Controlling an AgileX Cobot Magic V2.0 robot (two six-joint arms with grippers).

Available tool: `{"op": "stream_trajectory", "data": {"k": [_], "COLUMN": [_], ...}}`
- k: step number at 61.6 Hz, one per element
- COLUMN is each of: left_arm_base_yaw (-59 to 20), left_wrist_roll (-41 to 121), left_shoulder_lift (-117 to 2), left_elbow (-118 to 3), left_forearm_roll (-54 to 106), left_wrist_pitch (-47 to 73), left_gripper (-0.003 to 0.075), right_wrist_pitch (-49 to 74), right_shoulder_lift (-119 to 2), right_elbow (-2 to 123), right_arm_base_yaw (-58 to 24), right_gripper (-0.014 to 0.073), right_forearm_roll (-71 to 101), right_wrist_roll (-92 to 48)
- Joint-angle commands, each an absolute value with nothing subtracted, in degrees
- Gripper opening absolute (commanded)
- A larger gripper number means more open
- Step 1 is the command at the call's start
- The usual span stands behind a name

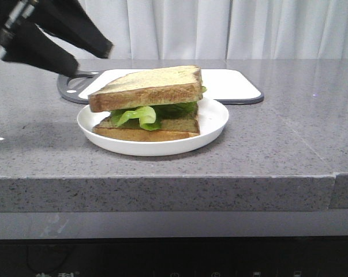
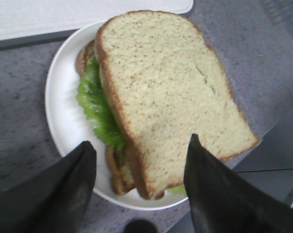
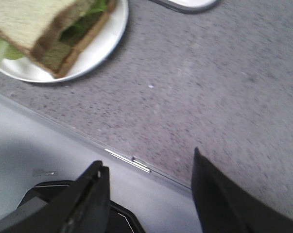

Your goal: Left arm grabs bread, right arm adds lettuce

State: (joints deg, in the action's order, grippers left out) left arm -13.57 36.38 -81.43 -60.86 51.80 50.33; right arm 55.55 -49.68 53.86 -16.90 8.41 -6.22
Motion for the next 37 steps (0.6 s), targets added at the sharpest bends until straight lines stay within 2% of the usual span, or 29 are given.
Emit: {"op": "stream_trajectory", "data": {"k": [1,17,37], "left_arm_base_yaw": [-13.44,-13.44,-13.44], "left_wrist_roll": [28.2,9.2,7.63], "left_shoulder_lift": [-75.18,-61.04,-41.26], "left_elbow": [-63.84,-60.29,-48.73], "left_forearm_roll": [43.29,18.27,13.57], "left_wrist_pitch": [49.46,49.08,44.57], "left_gripper": [0.0406,0.0405,0.0405], "right_wrist_pitch": [54.31,54.61,54.36], "right_shoulder_lift": [-47.0,-40.22,-35.36], "right_elbow": [55.55,52.97,50.32], "right_arm_base_yaw": [-16.63,-16.63,-16.63], "right_gripper": [0.0405,0.0405,0.0405], "right_forearm_roll": [5.05,2.46,0.44], "right_wrist_roll": [-0.52,4.85,4.67]}}
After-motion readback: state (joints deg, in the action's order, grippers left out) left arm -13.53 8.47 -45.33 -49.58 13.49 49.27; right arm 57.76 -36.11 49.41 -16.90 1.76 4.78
